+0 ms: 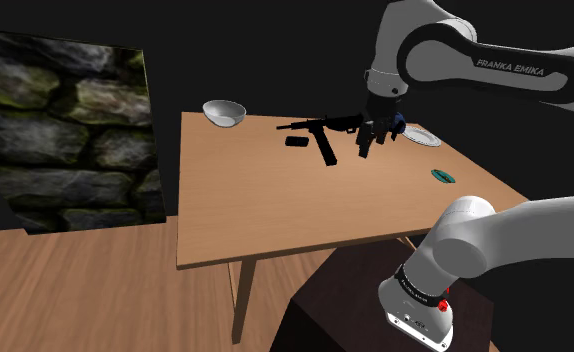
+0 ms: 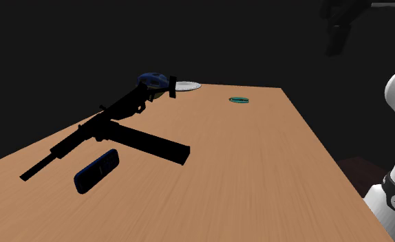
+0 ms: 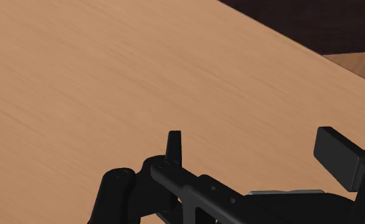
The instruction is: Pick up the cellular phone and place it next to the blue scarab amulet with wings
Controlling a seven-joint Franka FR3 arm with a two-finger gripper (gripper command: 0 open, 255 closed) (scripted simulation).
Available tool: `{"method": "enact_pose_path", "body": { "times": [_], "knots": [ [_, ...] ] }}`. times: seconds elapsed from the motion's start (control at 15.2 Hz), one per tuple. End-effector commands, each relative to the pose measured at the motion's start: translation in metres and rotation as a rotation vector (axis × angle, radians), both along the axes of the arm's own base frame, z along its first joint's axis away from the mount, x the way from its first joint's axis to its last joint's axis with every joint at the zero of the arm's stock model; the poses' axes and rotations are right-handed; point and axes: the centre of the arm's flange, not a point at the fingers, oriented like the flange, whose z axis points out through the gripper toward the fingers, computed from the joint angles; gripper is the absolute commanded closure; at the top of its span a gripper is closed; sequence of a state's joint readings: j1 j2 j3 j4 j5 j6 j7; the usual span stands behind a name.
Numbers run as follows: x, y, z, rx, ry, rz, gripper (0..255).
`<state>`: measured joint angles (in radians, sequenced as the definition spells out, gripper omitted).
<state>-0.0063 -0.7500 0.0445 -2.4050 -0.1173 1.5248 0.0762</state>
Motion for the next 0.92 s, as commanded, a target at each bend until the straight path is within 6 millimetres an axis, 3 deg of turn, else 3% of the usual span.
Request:
{"method": "enact_pose_path", "body": {
  "times": [0.0, 0.86],
  "knots": [
    [0.0, 0.0, 0.0, 0.0, 0.0, 0.0, 0],
    [0.097, -0.123, -0.064, 0.067, -0.008, 0.337, 0]
  ]
}}
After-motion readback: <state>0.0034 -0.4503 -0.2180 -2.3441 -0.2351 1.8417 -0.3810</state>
